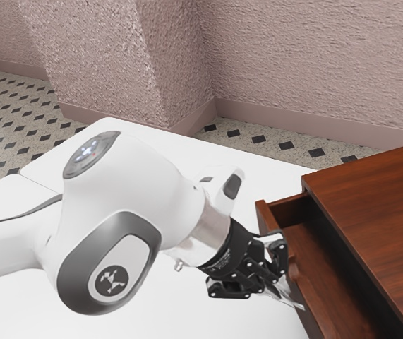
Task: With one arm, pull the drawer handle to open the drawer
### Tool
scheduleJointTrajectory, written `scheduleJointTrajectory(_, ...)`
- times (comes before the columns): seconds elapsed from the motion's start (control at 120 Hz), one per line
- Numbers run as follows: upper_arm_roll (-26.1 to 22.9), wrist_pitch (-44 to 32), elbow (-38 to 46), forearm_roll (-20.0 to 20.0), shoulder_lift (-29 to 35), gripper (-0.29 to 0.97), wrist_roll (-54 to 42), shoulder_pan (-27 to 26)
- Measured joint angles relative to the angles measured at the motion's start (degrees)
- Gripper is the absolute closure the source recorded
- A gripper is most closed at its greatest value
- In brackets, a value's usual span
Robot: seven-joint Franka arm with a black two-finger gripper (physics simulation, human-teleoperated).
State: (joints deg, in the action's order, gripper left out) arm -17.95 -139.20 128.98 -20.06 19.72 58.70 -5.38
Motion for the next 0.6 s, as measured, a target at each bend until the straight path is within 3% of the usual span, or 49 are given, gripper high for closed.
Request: scheduleJointTrajectory(0.6,0.2,2.0,2.6,0.0,3.6,0.72,0.2,0.5)
